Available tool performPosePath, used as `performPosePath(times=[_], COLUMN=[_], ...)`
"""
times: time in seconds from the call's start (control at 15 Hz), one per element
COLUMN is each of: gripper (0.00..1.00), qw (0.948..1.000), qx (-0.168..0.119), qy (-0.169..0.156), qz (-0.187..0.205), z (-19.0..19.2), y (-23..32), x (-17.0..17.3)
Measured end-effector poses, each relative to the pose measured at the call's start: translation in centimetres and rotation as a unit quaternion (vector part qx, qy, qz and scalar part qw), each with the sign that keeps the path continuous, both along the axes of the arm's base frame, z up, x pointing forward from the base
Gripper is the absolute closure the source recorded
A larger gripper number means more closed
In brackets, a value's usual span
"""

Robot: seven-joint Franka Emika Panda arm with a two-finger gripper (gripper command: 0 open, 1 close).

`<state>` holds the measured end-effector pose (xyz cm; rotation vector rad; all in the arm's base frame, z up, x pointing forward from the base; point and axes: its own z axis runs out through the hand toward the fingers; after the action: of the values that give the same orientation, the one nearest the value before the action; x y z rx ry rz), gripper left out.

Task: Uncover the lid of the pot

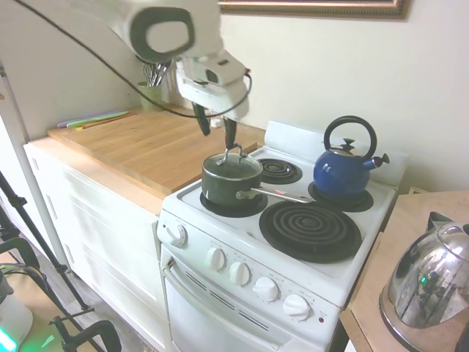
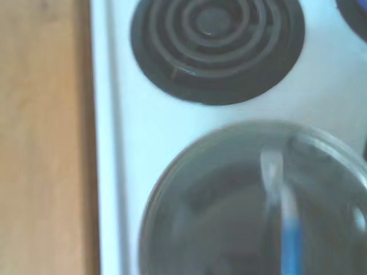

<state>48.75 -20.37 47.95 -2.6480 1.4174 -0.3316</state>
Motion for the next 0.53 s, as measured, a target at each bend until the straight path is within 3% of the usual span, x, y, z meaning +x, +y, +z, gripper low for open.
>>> performPosePath(times=[0.27,0.53], gripper=[1.0,1.0], qw=[0.9998,0.9984], qx=[0.0,0.024], qy=[0.01,0.023], qz=[0.016,0.045], z=[-0.3,-0.3], y=[-1.0,-1.9], x=[1.6,2.3])
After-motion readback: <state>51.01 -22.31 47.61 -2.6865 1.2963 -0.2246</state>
